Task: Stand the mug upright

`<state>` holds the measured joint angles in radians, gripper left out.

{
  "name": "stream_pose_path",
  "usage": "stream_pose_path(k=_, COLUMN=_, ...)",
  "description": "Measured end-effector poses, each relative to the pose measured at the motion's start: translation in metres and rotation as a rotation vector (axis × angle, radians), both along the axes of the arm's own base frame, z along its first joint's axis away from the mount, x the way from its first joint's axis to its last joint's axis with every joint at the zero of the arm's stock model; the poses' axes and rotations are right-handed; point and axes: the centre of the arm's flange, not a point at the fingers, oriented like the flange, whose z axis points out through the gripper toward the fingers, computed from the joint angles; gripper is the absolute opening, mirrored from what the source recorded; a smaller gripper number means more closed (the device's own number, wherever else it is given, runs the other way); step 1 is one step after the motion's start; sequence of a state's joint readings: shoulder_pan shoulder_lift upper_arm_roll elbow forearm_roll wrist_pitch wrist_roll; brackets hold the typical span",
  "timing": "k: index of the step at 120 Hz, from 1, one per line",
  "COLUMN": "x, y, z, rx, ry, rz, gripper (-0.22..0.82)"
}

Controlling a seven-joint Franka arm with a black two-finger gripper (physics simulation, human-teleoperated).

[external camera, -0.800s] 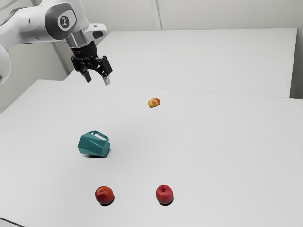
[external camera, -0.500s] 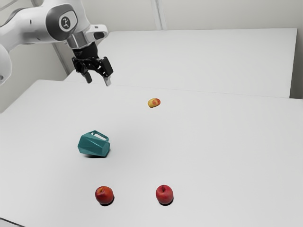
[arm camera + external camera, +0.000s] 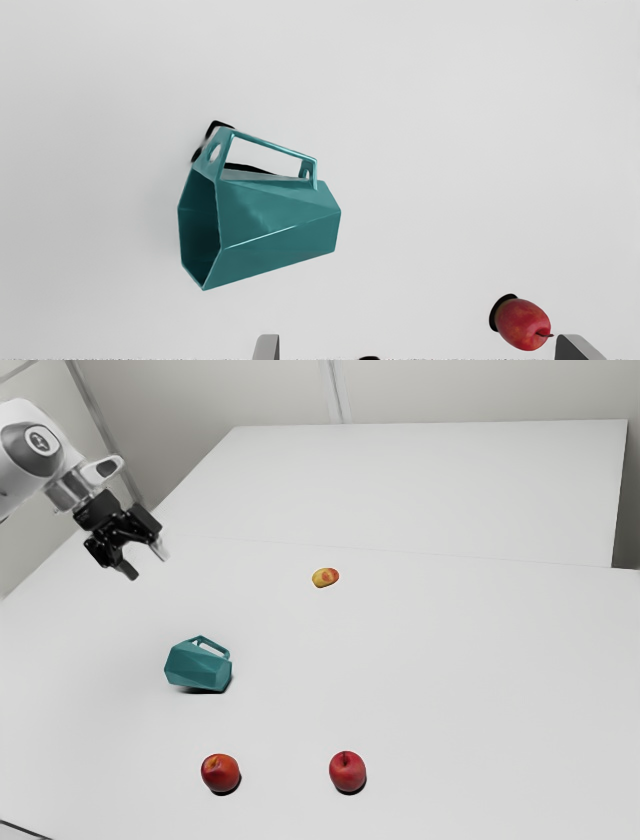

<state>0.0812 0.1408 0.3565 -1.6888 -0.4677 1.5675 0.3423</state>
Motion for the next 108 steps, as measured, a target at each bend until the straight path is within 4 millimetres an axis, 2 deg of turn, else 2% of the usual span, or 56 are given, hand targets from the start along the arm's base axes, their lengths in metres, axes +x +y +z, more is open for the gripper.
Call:
stream_pose_path(k=11, x=-0.017, y=0.028, z=-0.028, rx=-0.081, ry=0.008, rz=0.045, gripper=0.60)
stream_pose_path(k=21, x=-0.022, y=0.041, z=-0.054, rx=-0.131, ry=0.019, rz=0.061, gripper=0.60)
stream_pose_path(k=36, x=-0.029, y=0.048, z=-0.100, rx=-0.199, ry=0.047, rz=0.076, gripper=0.60)
stream_pose_path(k=51, x=-0.044, y=0.046, z=-0.146, rx=-0.259, ry=0.070, rz=0.101, gripper=0.60)
stream_pose_path(k=73, x=-0.039, y=0.044, z=-0.179, rx=-0.309, ry=0.045, rz=0.120, gripper=0.60)
stream_pose_path(k=103, x=-0.042, y=0.019, z=-0.207, rx=-0.433, ry=0.004, rz=0.134, gripper=0.60)
stream_pose_path(k=108, x=-0.042, y=0.018, z=-0.209, rx=-0.442, ry=-0.003, rz=0.132, gripper=0.53)
